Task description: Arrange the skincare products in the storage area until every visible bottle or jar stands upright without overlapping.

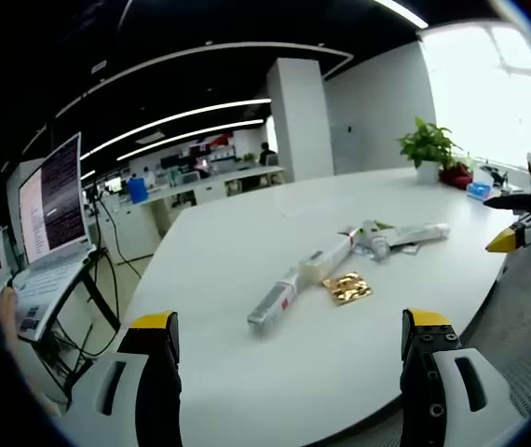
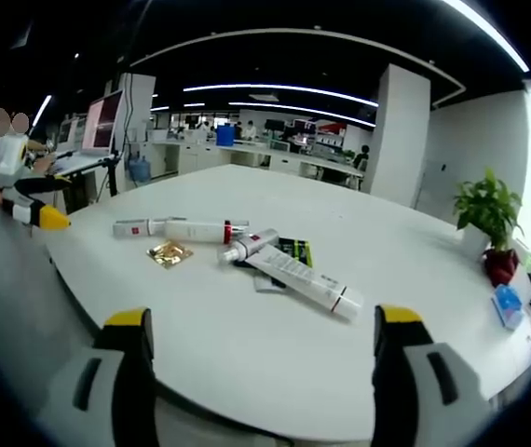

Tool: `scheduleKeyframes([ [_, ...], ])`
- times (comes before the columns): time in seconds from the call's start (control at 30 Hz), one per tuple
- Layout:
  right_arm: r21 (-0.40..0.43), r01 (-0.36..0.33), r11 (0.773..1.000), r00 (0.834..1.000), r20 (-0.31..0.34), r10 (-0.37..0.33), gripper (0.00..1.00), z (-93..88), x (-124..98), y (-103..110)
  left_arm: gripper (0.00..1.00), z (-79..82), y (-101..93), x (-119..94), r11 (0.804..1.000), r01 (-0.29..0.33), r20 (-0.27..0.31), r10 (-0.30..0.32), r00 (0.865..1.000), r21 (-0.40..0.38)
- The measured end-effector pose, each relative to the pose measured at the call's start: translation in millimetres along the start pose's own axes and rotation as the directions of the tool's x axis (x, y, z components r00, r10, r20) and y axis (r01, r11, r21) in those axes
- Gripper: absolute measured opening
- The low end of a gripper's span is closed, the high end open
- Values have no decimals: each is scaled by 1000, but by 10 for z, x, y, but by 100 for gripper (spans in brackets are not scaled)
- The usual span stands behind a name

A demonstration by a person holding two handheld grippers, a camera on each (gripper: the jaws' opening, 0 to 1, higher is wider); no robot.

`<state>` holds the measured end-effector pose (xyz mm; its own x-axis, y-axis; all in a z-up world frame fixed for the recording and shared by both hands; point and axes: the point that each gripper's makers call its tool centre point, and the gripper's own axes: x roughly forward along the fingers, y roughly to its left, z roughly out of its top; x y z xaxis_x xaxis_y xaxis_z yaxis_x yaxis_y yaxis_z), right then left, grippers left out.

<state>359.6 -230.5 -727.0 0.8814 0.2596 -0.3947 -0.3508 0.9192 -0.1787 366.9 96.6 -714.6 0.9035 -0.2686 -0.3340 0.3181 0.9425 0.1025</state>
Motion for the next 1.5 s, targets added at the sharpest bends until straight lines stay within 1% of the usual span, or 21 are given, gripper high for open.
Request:
scheduleKeyframes([
  [0.4,-1,5,1000,1000,-12,-5,100,-20,-2,-8,97,7,3,-7,1000,-3,4,3,1000,8],
  [0.8,-2,5,1000,1000,-16,-5,100,-25,1,-9,97,-1,4,-6,1000,-4,-5,4,1000,18],
  [1.1,-3,4,1000,1000,-20,-4,100,-31,1,-9,97,-4,-50,-11,999,40,-10,-40,999,-16],
  [1.23,-3,4,1000,1000,-19,-4,100,-30,2,-10,97,-24,-20,-9,999,50,-31,-50,998,14],
  [1.3,-4,3,1000,1000,-22,-3,100,-35,2,-9,97,-18,-10,9,997,68,-43,-67,997,19],
  [1.43,-4,4,1000,1000,-24,-5,100,-38,1,-13,97,11,12,57,993,98,-64,-94,994,61],
  [1.5,-4,3,1000,1000,-24,-3,100,-37,2,-10,97,22,3,86,990,120,-76,-115,990,69],
])
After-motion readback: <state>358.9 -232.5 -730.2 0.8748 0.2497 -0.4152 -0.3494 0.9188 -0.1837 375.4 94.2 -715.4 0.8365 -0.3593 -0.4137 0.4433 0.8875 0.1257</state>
